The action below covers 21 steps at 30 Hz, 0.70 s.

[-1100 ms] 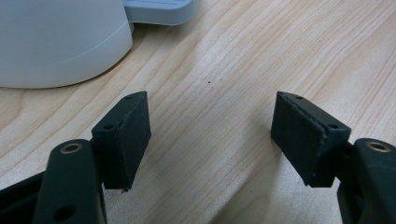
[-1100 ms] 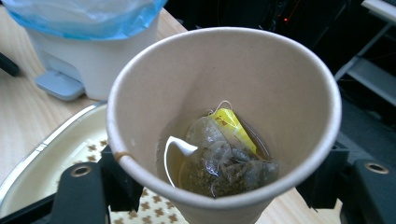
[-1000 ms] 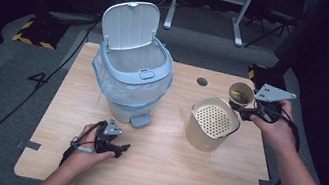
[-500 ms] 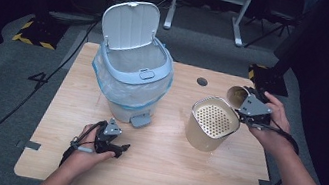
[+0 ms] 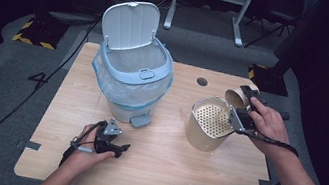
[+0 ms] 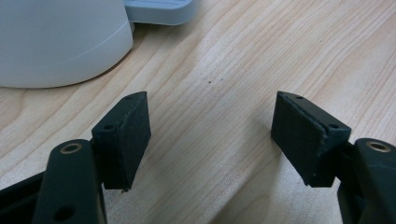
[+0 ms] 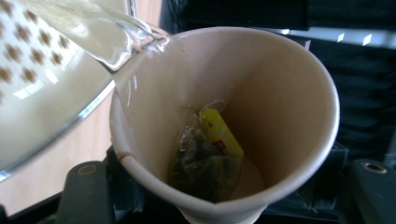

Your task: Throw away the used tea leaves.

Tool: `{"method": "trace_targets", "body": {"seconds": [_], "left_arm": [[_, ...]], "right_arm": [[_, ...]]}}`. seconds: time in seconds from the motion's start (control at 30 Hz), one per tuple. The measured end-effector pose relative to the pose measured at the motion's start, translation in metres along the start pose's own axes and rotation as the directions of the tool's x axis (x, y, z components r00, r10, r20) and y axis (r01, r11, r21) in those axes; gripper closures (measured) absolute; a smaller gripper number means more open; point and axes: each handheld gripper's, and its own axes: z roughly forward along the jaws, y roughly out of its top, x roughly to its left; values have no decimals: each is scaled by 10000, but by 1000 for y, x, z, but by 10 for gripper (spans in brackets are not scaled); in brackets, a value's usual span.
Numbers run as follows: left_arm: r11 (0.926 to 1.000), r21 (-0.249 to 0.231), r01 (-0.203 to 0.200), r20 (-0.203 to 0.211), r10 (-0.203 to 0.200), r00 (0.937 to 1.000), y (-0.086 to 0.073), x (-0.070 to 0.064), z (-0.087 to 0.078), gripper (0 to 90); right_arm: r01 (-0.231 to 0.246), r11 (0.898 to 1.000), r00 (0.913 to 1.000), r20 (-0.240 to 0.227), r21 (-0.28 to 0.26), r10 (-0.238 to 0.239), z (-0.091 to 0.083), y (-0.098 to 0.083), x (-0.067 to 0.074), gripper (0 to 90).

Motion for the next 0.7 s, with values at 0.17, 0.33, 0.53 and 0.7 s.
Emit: {"method": "trace_targets", "body": {"seconds": [0.17,0.33,0.53,0.7], "left_arm": [[10000,-22,6,-14,-6,10000,0,0,0,287],[10000,-4,3,-2,-3,10000,0,0,0,288],[10000,-21,9,-14,-9,10000,0,0,0,287],[10000,-3,1,-4,-1,10000,0,0,0,287]], "right_arm": [[1445,9884,9854,845,465,-1481,-3,5,4,322],[3604,9214,8990,2095,1453,-3846,-9,14,11,324],[4649,8595,8226,2555,2123,-5080,-14,20,12,326],[5071,8255,7798,2759,2478,-5619,-17,21,13,326]]}}
